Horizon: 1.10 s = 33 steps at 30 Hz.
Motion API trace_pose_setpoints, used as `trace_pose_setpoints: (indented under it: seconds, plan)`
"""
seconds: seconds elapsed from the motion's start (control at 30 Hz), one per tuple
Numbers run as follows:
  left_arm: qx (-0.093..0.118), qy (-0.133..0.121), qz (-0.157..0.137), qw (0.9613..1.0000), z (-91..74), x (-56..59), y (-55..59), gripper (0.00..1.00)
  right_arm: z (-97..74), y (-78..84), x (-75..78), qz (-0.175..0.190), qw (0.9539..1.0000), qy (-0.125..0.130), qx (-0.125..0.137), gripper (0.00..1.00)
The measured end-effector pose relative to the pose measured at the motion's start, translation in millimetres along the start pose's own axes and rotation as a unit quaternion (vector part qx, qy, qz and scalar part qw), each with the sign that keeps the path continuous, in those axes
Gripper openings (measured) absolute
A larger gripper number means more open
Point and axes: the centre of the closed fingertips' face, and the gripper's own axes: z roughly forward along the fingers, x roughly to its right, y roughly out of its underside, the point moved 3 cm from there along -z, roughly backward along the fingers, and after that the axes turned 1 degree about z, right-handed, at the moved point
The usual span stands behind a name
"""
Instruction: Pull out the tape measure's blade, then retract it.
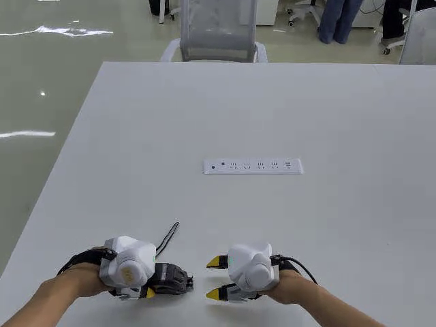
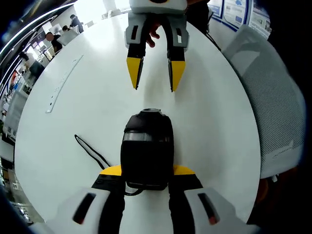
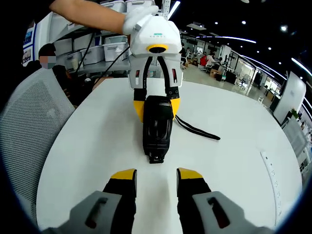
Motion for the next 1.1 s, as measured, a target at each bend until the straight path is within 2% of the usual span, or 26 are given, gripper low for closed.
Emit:
trace_pose_setpoints:
  seconds: [0.13,0.3,0.63,0.97,1.1]
  plan:
    - [-0.007,-0.001,0.002,1.0000,2.8,-0.6,1.9,0.30,10.8,1.0,0.7,0.002,1.0000,-0.003,-0.003,0.31]
    - [-0.003,-0.002,-0.011,0.9999,3.2,-0.7,3.0,0.30,23.2,1.8,1.4,0.001,1.0000,-0.005,-0.007,0.29]
    - [0.002,-0.001,-0.009,1.0000,2.3,-0.3,2.6,0.29,43.5,2.9,1.6,0.008,0.9998,-0.016,-0.012,0.22]
    - [0.007,0.002,-0.014,0.9999,2.2,0.0,2.6,0.28,47.5,2.3,-0.3,0.030,0.9990,-0.033,-0.002,0.15]
    - [0.011,0.001,-0.022,0.9997,2.4,0.0,2.6,0.28,46.6,1.7,-0.5,0.023,0.9992,-0.033,-0.002,0.14]
